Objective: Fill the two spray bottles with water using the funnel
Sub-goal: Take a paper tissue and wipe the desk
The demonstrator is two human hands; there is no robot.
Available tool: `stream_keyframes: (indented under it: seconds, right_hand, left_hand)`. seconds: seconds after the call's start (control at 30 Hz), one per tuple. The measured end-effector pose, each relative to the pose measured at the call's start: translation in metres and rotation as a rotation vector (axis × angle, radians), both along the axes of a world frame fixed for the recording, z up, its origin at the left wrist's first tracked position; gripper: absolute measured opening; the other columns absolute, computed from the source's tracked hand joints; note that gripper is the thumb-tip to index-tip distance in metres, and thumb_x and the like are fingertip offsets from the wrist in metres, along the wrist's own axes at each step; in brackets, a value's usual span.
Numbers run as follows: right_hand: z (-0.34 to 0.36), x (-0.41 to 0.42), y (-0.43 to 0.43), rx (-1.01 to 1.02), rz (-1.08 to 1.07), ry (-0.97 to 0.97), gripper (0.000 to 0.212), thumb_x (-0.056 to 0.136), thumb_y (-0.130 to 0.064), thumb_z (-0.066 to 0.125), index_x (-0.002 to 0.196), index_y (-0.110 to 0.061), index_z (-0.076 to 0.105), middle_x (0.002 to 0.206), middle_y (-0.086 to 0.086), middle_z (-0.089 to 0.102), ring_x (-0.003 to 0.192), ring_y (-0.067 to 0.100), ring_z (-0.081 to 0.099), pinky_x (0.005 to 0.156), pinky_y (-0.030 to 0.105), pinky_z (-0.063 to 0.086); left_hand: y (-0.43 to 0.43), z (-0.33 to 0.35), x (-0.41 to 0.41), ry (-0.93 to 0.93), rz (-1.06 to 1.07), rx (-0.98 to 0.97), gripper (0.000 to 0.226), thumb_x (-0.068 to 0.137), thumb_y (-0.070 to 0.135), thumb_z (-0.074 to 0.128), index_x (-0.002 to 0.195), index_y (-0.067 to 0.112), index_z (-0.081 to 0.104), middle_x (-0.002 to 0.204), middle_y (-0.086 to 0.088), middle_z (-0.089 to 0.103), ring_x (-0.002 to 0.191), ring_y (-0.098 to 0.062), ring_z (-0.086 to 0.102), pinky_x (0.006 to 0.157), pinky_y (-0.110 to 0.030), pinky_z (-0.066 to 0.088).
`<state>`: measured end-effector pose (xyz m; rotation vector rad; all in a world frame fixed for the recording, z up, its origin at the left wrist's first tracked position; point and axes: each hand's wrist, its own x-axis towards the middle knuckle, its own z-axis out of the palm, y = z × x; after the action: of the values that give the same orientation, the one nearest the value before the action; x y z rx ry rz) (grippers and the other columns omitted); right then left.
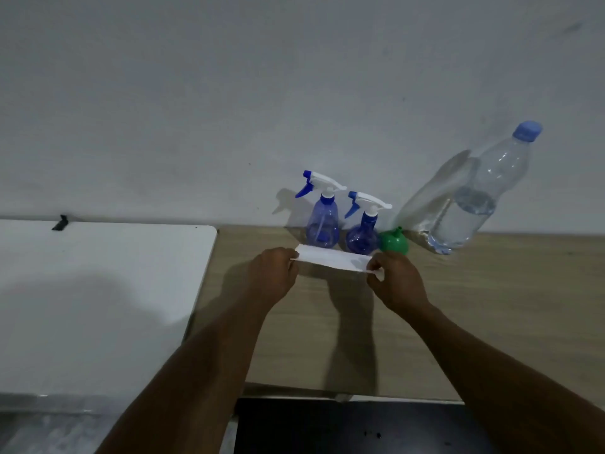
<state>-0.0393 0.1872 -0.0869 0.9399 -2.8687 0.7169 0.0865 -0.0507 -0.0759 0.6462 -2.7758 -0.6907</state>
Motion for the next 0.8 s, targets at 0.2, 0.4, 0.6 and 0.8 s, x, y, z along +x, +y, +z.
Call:
stream_keyframes:
  seconds: [0.2,0.4,0.6,0.8]
  right_hand:
    - [-0.055,0.028,0.01,0.295,0.137,-0.016,0.035,0.074,-0.05,0.068,0.1,-0.027,0.07,0.108,0.002,0.065,0.106,0.026,0.055,0.083,0.039,0.045]
    - [-0.057,0.029,-0.026,0.235,0.35,0.204,0.041,0.09,-0.041,0.049,0.126,-0.024,0.062,0.142,0.003,0.054,0.132,0.03,0.045,0.099,0.047,0.045]
    - [-0.086,0.018,-0.072,0.441,0.565,0.013,0.064,0.102,-0.059,0.017,0.159,-0.031,0.009,0.167,-0.005,0.001,0.154,0.02,-0.005,0.123,0.052,0.004]
    - [-0.088,0.015,-0.064,0.394,0.536,-0.008,0.077,0.093,-0.071,0.004,0.159,-0.031,0.005,0.167,-0.006,-0.002,0.154,0.015,-0.006,0.123,0.048,0.0]
  left_hand:
    - [-0.003,-0.047,0.019,-0.327,-0.158,-0.026,0.069,0.088,0.037,0.057,0.153,0.025,0.037,0.158,-0.006,0.037,0.143,-0.023,0.036,0.118,-0.034,0.029]
    - [-0.008,-0.077,0.049,-0.281,-0.105,-0.13,0.071,0.086,0.045,0.036,0.151,0.017,0.037,0.154,-0.013,0.04,0.143,-0.03,0.036,0.12,-0.041,0.028]
    - [-0.001,-0.099,0.065,-0.258,-0.084,-0.169,0.066,0.096,0.05,0.034,0.153,0.016,0.035,0.162,-0.012,0.027,0.151,-0.031,0.022,0.121,-0.047,0.024]
    - [0.016,-0.104,0.058,-0.242,-0.047,-0.184,0.06,0.099,0.047,0.041,0.152,0.02,0.036,0.163,-0.012,0.024,0.152,-0.031,0.017,0.12,-0.047,0.022]
